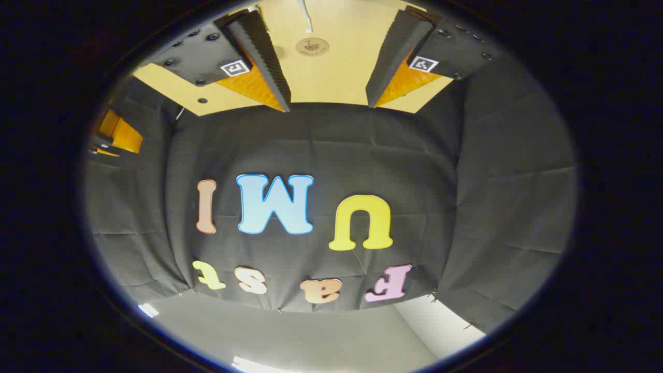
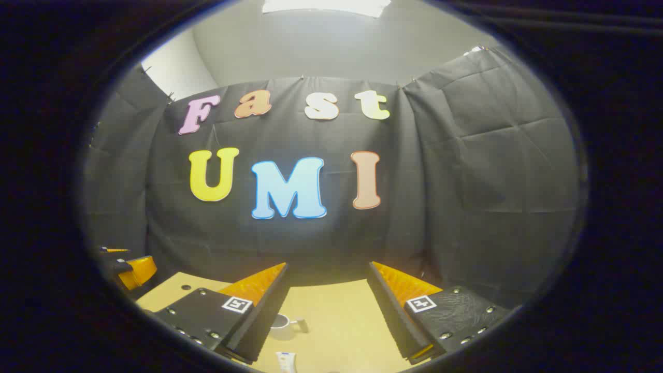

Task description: Put the toothbrush and toothpaste on the desktop into the cup, then pick up the cup and place it on the coaster on the desktop.

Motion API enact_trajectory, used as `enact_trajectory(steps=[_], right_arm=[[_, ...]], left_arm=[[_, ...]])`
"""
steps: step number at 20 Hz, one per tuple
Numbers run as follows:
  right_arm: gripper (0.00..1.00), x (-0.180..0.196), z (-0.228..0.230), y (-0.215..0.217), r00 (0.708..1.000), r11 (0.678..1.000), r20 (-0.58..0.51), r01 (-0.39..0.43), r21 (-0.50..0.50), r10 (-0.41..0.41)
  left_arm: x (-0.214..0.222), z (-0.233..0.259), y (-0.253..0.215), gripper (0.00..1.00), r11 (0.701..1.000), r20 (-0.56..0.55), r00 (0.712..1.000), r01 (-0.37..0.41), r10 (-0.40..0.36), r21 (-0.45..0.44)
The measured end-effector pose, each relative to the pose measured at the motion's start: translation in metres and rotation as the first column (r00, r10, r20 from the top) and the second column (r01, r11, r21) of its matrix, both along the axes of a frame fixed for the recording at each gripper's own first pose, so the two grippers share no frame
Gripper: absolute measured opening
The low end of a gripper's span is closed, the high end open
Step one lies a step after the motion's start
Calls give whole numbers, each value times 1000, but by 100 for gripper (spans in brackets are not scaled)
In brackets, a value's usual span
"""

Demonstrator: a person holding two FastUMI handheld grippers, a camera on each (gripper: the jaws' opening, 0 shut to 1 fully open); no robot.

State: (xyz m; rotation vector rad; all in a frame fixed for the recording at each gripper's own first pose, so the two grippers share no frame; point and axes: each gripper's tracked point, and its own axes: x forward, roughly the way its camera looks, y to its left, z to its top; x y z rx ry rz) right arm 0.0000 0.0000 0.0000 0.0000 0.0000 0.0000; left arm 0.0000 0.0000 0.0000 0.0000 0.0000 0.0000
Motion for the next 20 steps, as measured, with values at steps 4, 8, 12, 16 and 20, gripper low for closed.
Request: enact_trajectory(steps=[4, 8, 12, 16, 20], right_arm=[[96, 1, -7, 6, 998, 998, -32, -56, -13, 56], [93, -4, -18, 8, 993, 996, -81, -90, 14, 91], [93, -4, -22, 10, 991, 995, -89, -99, 14, 100], [93, -4, -31, 19, 987, 993, -114, -115, 23, 117], [93, -2, -38, 29, 981, 990, -136, -133, 36, 137]], left_arm=[[1, 3, -16, 98, 1000, 4, 1000, 18, -18, -9], [-2, -4, -17, 94, 1000, -5, 1000, -1, 1, 19], [-9, -5, -15, 95, 1000, -9, 1000, -3, 3, 25], [-13, -14, -11, 95, 1000, -32, 999, 8, -7, 21], [-18, -28, -4, 95, 1000, -69, 998, 9, -8, 9]])
